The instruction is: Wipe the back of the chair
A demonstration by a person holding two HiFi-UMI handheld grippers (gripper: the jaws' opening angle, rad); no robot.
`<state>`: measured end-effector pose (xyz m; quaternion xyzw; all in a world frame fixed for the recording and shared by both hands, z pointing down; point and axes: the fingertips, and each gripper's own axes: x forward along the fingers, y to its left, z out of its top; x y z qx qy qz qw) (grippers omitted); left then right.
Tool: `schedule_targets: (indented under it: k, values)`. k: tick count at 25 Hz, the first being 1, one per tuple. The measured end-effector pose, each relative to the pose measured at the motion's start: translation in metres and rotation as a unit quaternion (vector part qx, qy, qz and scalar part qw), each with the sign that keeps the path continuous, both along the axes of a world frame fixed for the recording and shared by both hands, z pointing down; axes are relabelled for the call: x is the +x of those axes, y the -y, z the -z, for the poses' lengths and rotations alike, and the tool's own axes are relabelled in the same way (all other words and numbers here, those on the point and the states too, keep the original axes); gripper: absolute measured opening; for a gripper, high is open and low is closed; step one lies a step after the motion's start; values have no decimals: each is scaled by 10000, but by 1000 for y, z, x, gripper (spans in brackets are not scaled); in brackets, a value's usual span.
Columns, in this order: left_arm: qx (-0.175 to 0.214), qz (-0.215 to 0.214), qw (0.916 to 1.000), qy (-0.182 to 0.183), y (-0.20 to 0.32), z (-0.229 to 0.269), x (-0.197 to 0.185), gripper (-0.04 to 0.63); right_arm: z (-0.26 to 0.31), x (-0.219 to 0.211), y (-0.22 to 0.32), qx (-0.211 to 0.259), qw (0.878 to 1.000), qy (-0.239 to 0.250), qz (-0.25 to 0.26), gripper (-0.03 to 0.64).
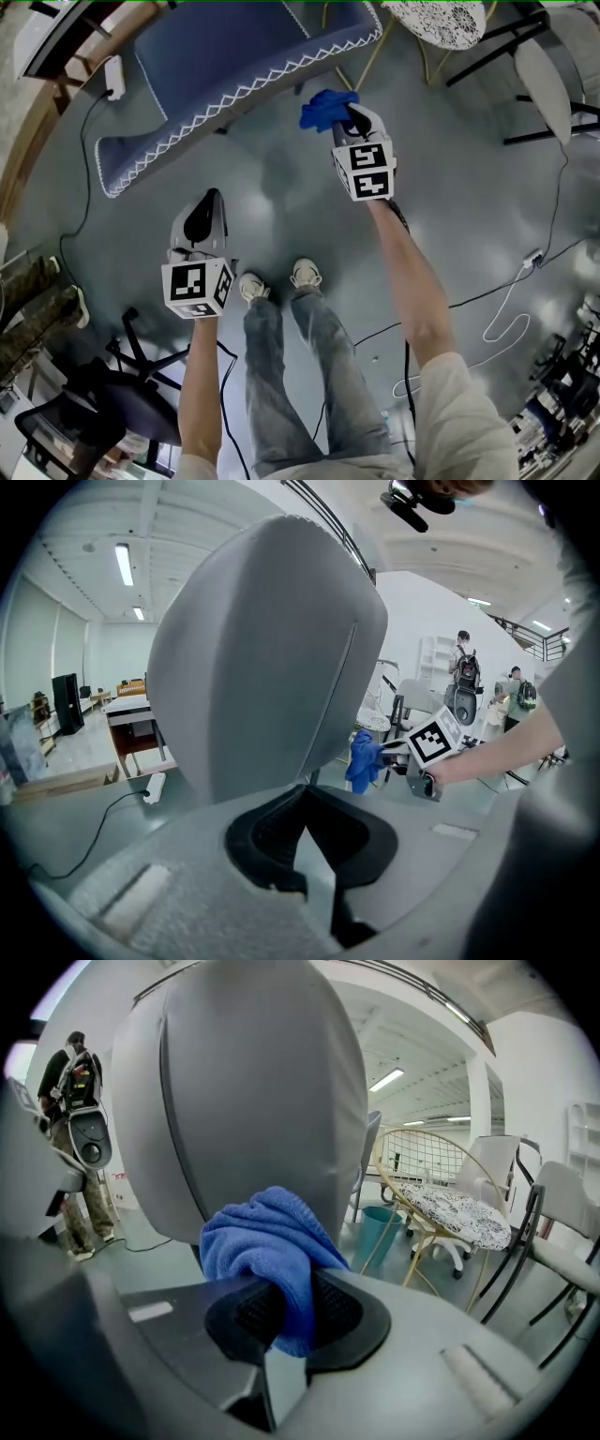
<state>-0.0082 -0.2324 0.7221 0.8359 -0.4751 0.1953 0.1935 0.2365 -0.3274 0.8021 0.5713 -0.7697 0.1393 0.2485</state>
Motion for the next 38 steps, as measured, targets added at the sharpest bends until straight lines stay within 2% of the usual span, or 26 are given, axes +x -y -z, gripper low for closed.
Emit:
schedule_targets:
  k: [10,21,31,38]
  values:
    - [36,224,9997,-13,-34,35,-42,5,55,-58,-80,124,9985,521,87,44]
    - [67,680,9977,-4,-68,81,-110,5,121,-99,-158,127,9978,621,174,44]
    - [198,920,9955,-58,-81,146,-145,5,194,-109,-189,56,9976,695,57,43]
    - [508,972,9937,-210,-46,240,-144,5,298,-115,-151,405,9958,821,-6,43]
